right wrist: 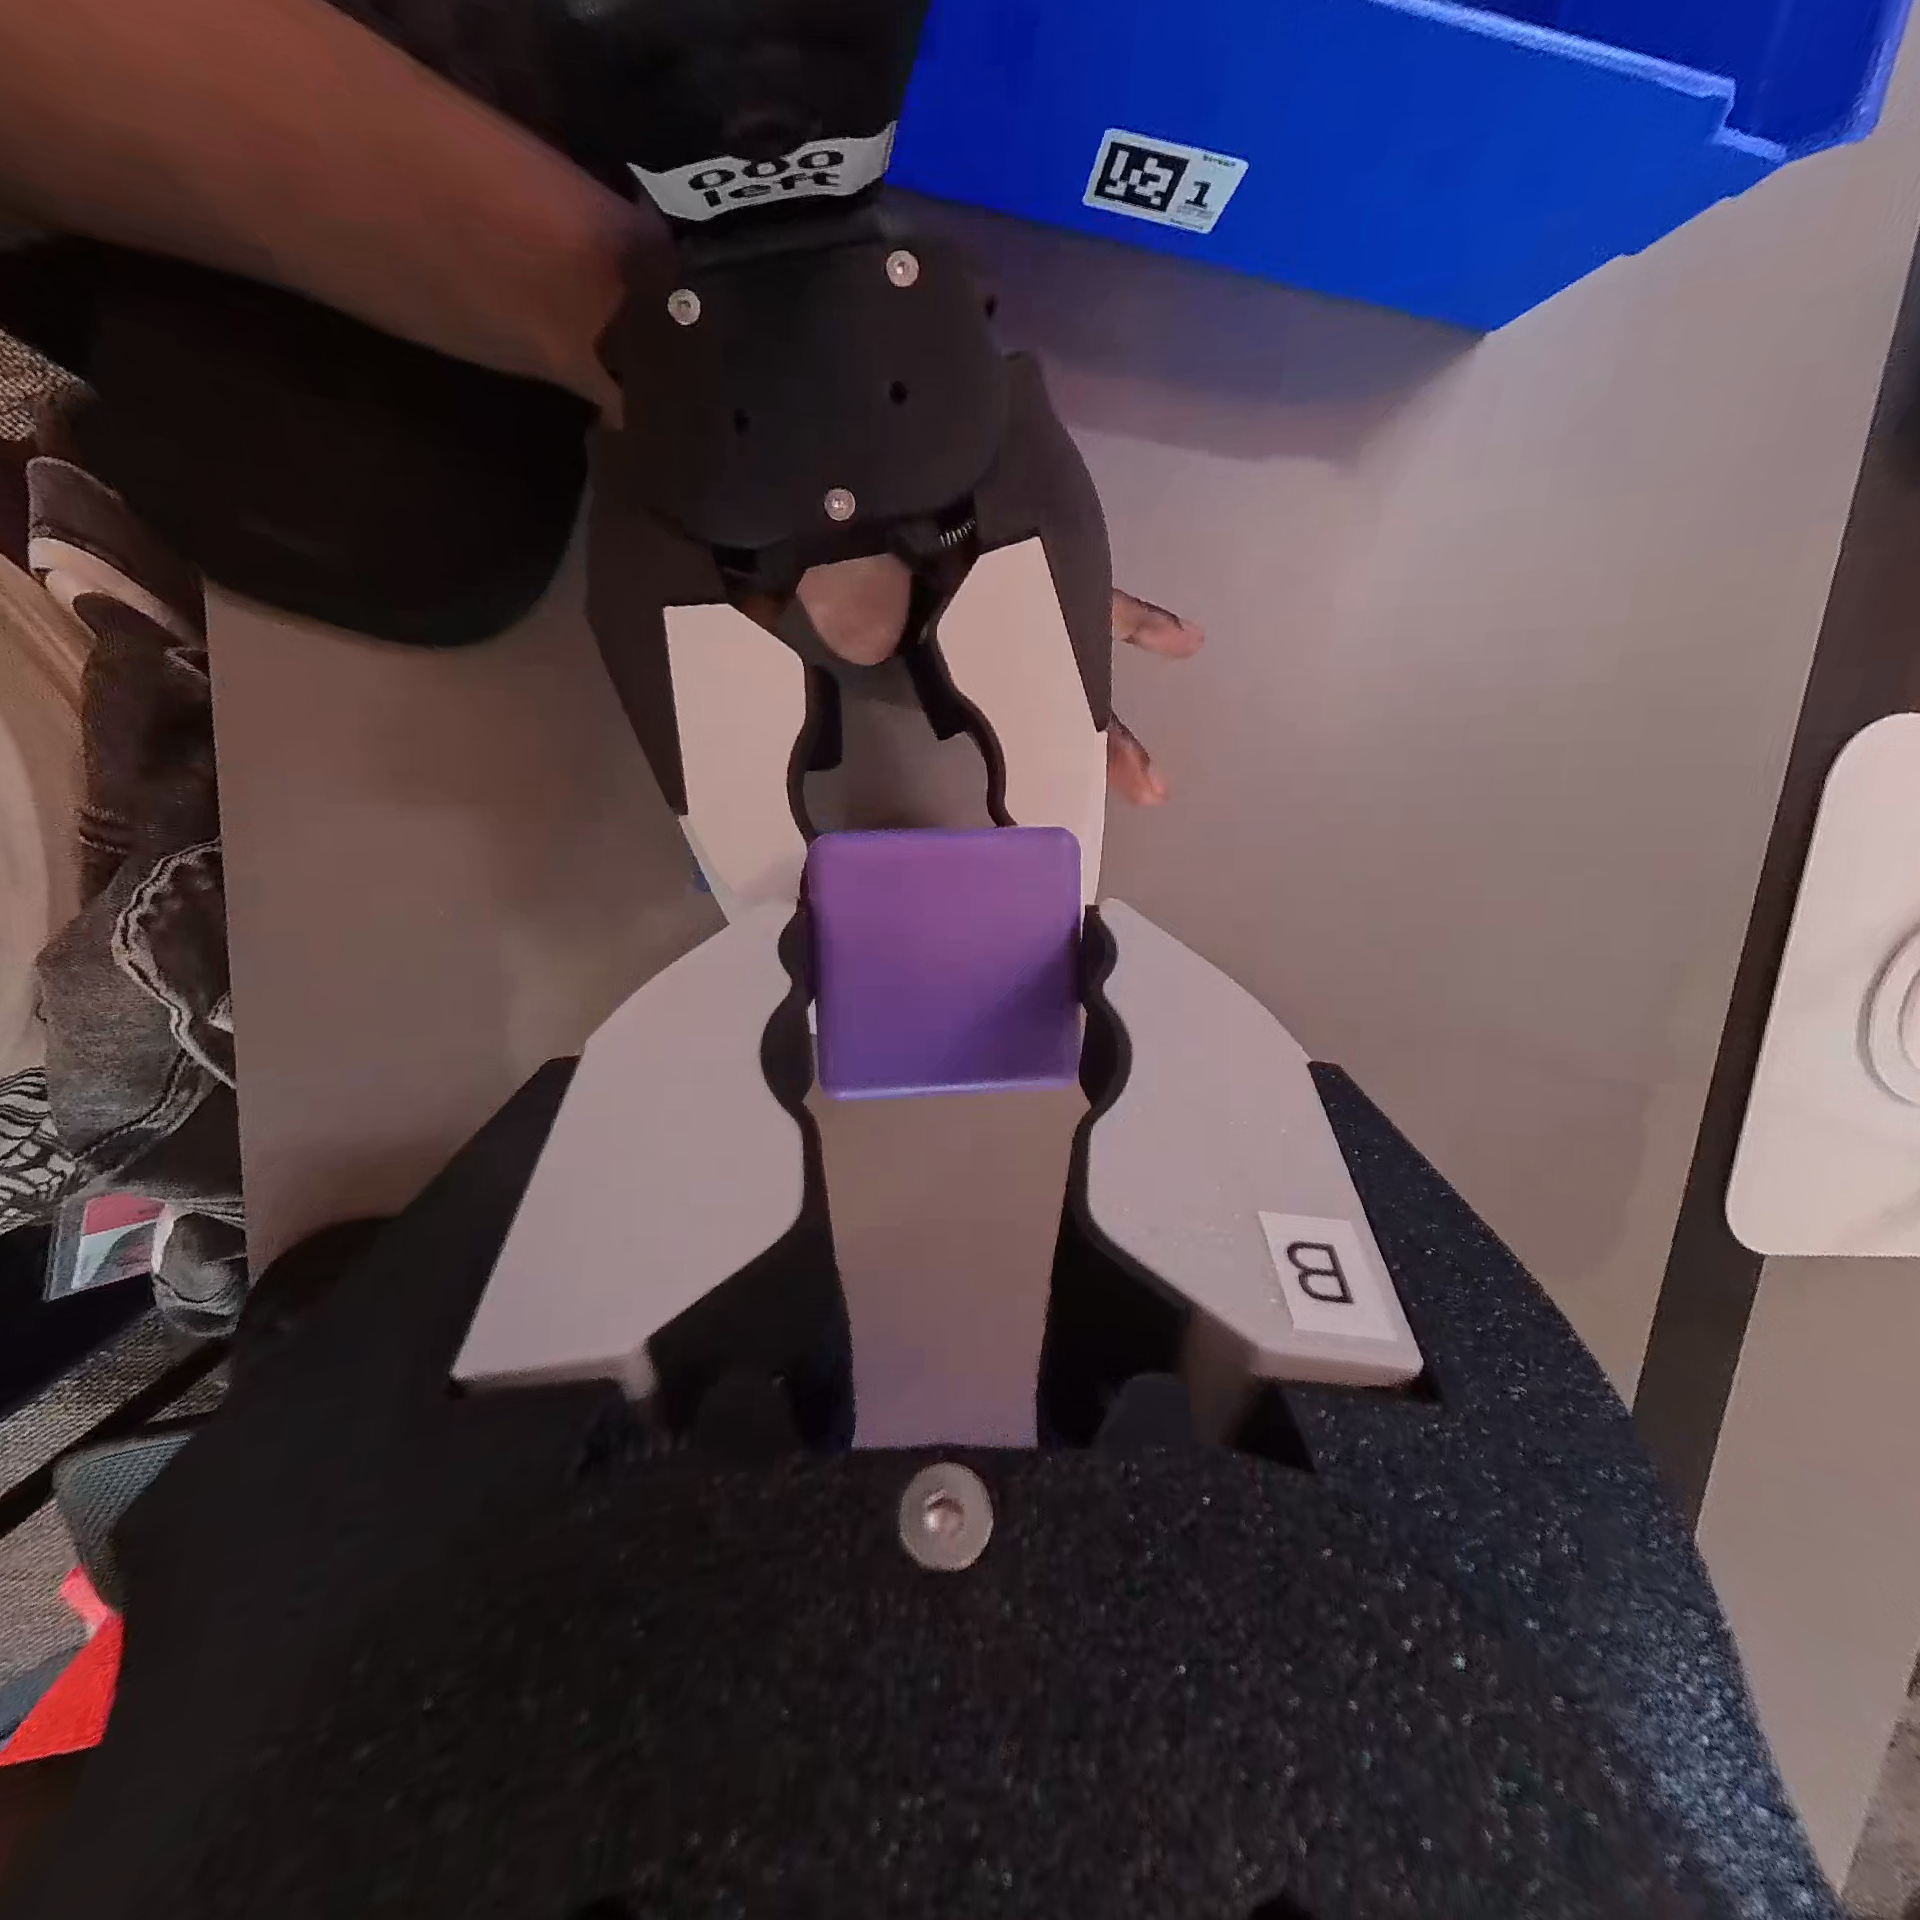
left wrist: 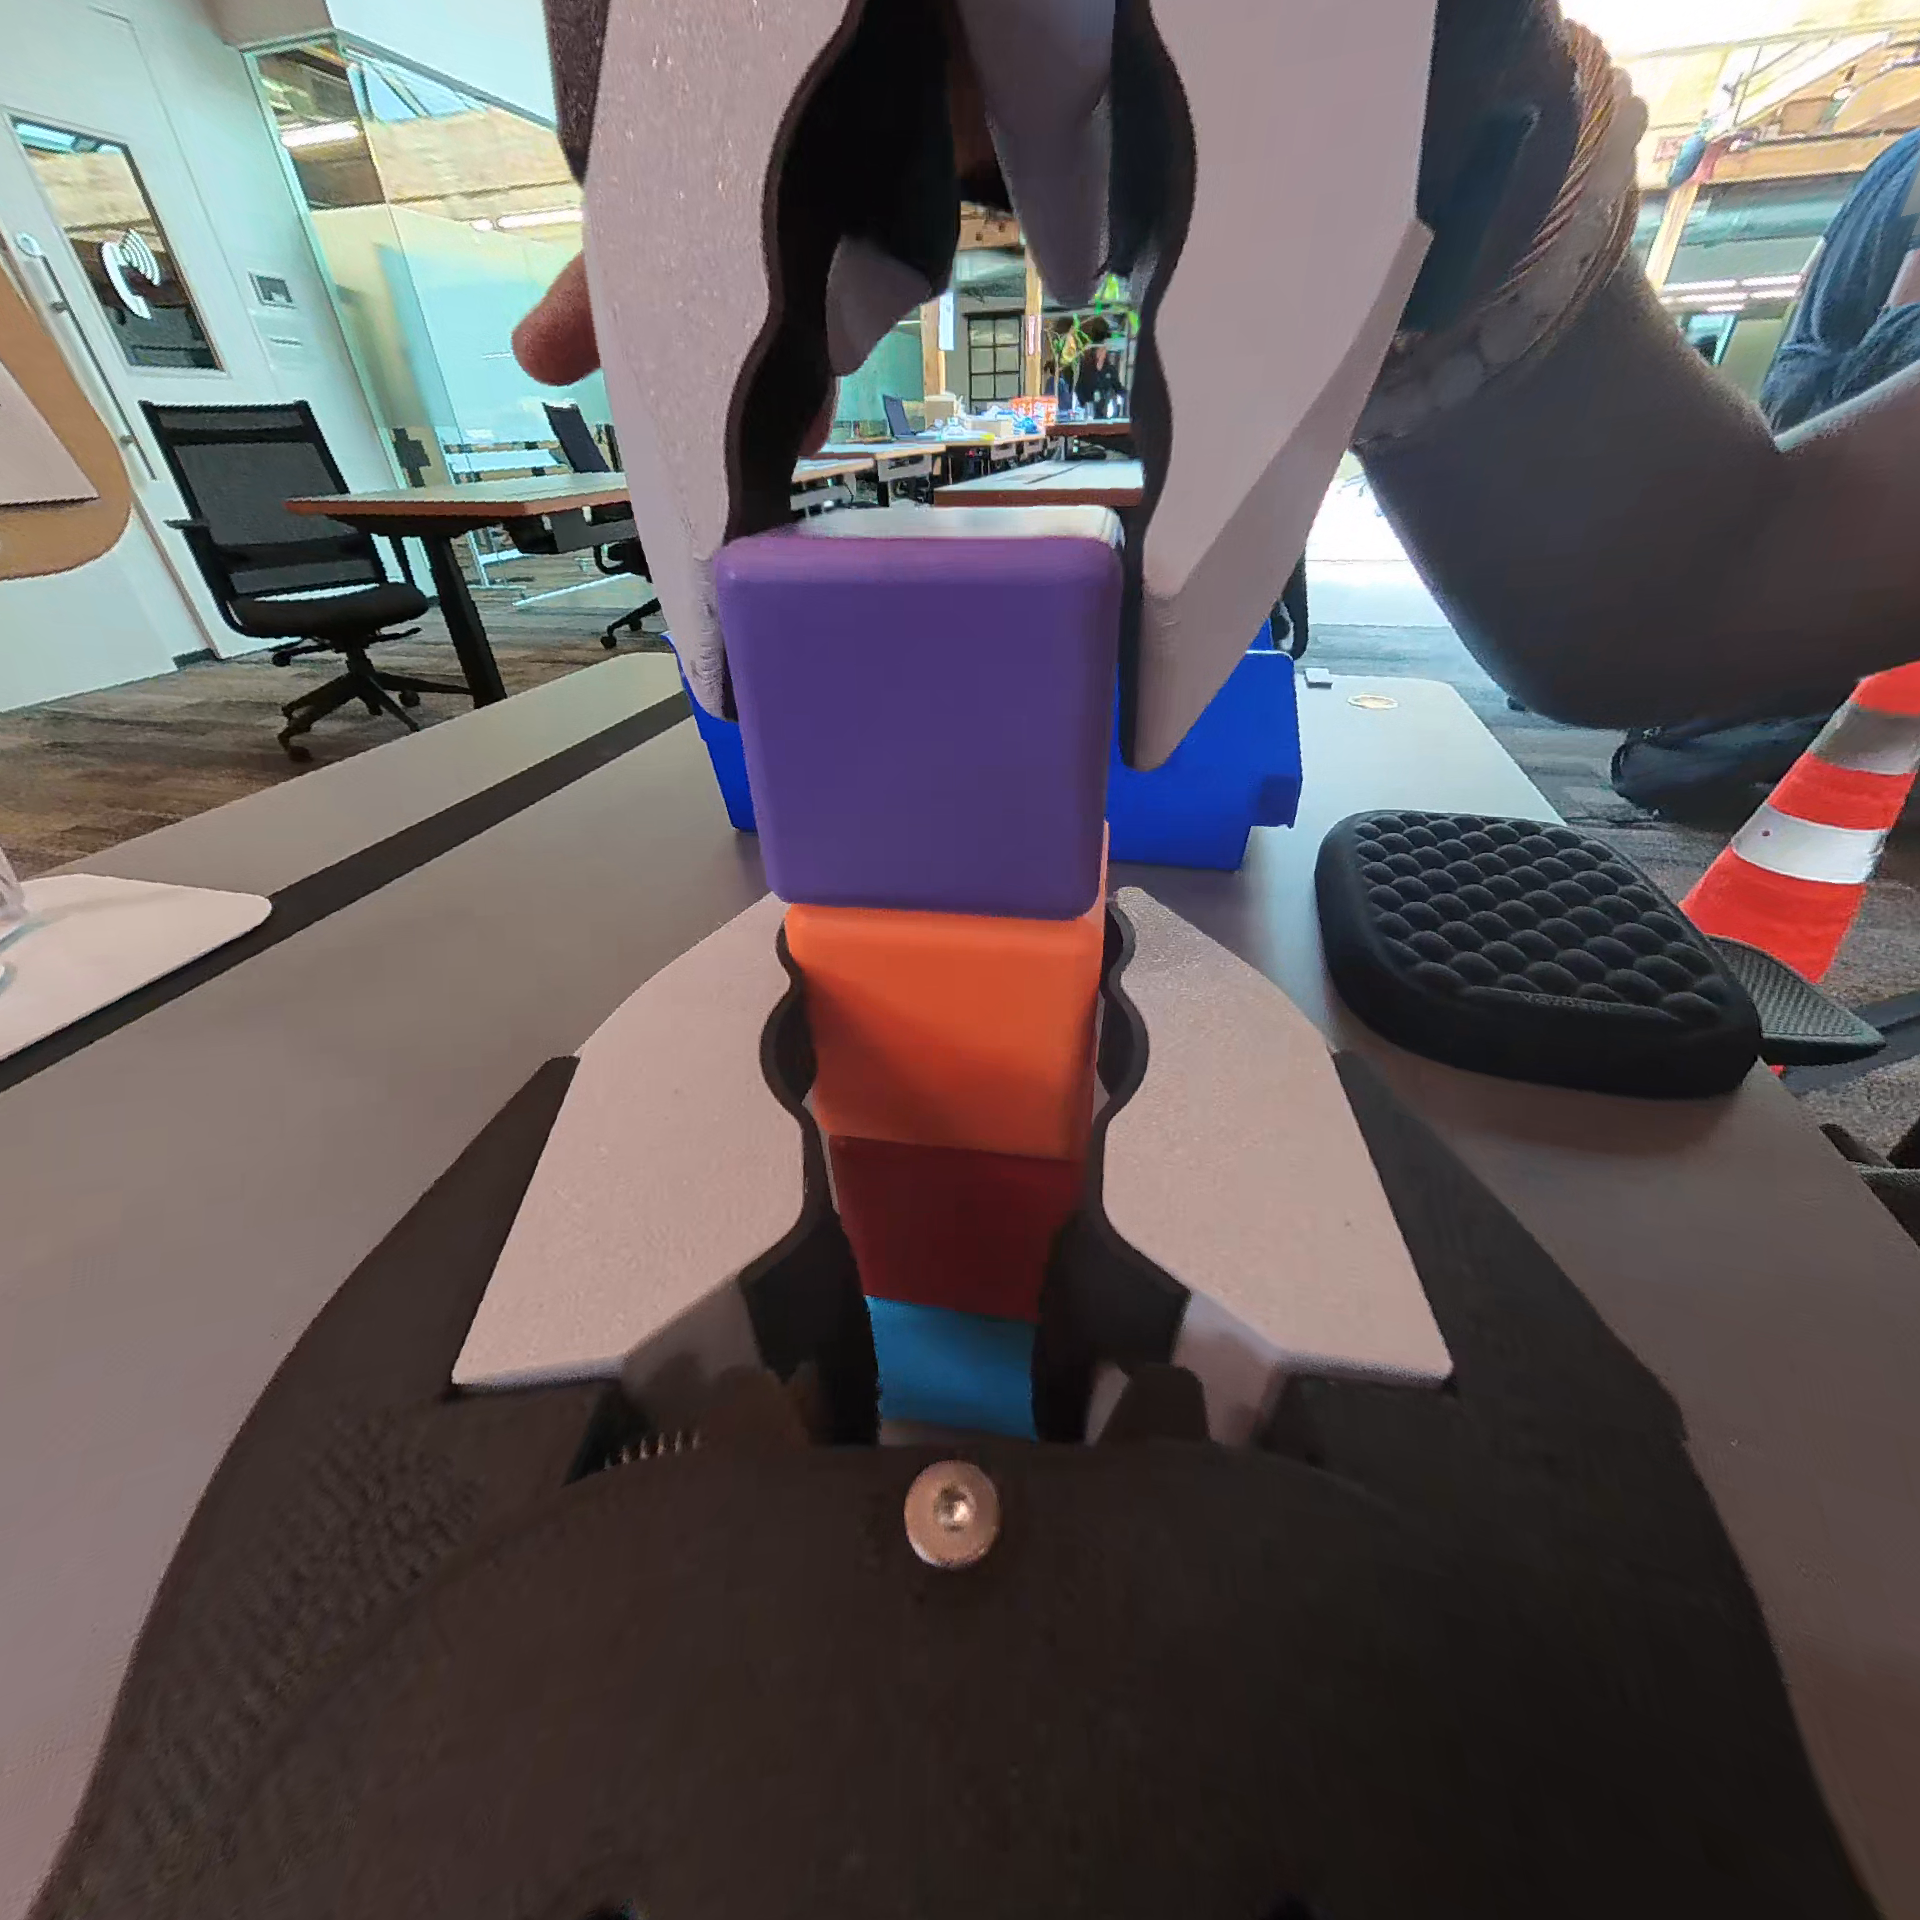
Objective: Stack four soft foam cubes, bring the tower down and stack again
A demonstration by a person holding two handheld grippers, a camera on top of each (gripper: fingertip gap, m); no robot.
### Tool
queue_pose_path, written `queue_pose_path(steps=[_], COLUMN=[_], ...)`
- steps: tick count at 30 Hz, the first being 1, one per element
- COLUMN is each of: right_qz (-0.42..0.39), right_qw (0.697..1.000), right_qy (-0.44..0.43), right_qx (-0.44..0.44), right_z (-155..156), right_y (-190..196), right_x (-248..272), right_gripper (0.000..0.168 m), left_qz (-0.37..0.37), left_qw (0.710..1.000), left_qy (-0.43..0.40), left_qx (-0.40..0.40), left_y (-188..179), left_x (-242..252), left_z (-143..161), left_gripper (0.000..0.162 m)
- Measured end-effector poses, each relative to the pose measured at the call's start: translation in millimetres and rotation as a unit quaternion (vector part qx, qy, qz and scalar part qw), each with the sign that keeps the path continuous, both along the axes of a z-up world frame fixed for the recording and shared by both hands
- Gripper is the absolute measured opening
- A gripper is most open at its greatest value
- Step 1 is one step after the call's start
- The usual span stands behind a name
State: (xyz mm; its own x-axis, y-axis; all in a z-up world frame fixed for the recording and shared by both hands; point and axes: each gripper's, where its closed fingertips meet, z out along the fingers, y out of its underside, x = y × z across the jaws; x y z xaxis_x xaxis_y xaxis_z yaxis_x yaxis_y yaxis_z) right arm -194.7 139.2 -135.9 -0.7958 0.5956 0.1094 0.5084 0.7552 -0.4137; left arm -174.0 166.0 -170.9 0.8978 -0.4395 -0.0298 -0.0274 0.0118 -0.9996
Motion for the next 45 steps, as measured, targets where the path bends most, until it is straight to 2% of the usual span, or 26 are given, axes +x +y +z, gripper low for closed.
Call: queue_pose_path(steps=[20, 26, 31, 35, 40, 45], right_qz=[-0.005, -0.035, -0.124, -0.272, -0.452, -0.555], right_qw=[0.997, 0.988, 0.975, 0.943, 0.879, 0.828], right_qy=[0.055, 0.112, 0.159, 0.177, 0.147, 0.073], right_qx=[-0.059, -0.104, -0.096, -0.071, -0.046, 0.001], right_z=[4.2, 38.3, 61.7, 60.9, 17.5, -50.9], right_y=[3.5, 14.8, 66.5, 154.1, 258.7, 317.6], right_x=[3.2, -3.3, 0.6, 20.2, 69.0, 106.2], right_gripper=[0.048, 0.049, 0.048, 0.048, 0.049, 0.049], left_qz=[0.000, -0.001, -0.001, -0.001, 0.001, 0.005], left_qw=[1.000, 1.000, 1.000, 1.000, 1.000, 1.000], left_qy=[0.004, 0.005, 0.001, 0.001, 0.001, 0.003], left_qx=[-0.014, -0.015, -0.016, -0.016, -0.018, -0.018], left_y=[-0.3, -0.3, -0.4, -0.6, -0.7, -1.1], left_x=[1.2, 1.7, 1.3, 1.2, 1.2, 1.0], left_z=[-1.0, -1.0, -1.0, -1.1, -1.2, -1.3], left_gripper=[0.052, 0.052, 0.052, 0.052, 0.052, 0.052])
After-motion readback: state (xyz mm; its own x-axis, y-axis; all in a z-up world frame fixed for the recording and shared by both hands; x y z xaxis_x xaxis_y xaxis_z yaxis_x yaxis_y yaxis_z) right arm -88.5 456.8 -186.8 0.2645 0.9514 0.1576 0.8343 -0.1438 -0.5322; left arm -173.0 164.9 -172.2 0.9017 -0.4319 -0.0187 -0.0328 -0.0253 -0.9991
